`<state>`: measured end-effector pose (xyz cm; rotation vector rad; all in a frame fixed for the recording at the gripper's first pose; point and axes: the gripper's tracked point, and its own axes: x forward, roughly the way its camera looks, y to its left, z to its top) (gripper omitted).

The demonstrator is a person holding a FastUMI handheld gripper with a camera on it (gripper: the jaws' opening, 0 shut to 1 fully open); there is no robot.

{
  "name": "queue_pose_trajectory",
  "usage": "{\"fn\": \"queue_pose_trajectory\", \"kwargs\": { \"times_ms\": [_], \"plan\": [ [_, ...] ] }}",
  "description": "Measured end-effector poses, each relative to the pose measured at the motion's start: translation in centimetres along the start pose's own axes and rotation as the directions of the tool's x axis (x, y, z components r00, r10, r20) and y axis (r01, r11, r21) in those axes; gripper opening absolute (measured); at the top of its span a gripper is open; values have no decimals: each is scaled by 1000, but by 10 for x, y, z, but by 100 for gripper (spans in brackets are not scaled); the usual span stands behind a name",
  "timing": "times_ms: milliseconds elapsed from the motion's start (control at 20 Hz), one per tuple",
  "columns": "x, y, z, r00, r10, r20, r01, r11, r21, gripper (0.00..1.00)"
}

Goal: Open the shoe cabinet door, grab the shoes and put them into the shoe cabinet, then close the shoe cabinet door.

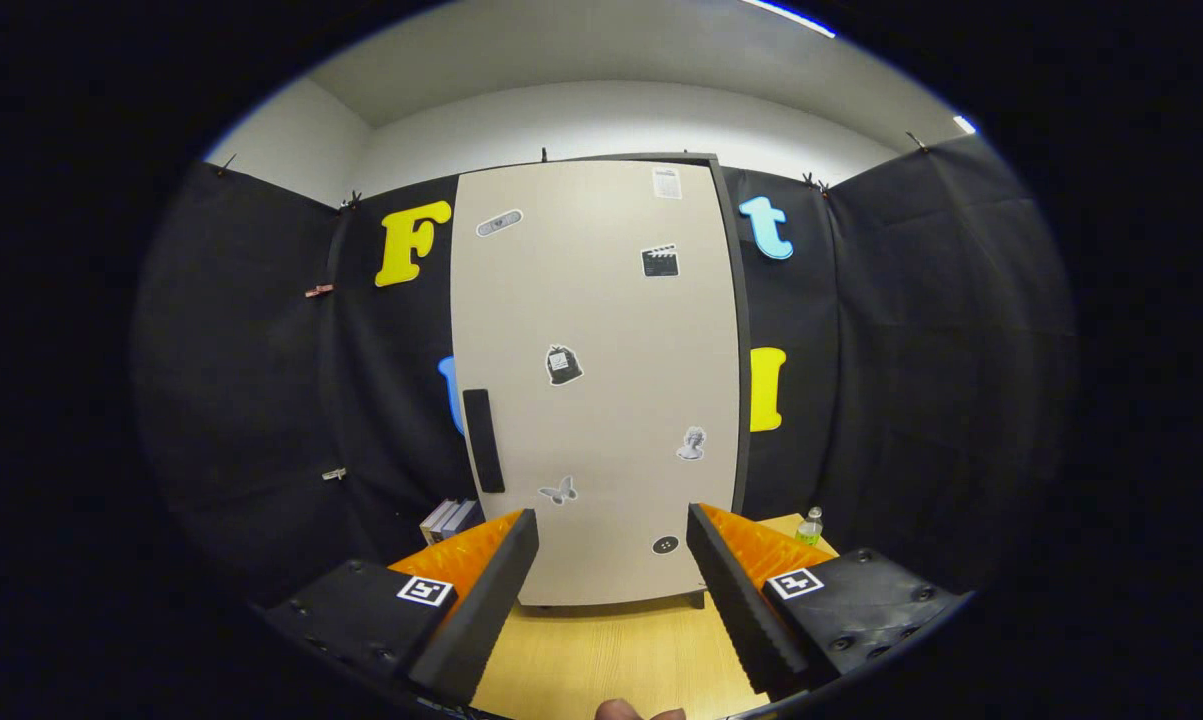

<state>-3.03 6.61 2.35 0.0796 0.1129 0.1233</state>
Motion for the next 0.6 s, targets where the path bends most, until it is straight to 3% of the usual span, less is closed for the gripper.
{"fn": "queue_pose_trajectory", "kwargs": {
  "times_ms": [600],
  "plan": [
    [1,-2,1,1000,-4,-3,4,1000,3,98]
  ]
}}
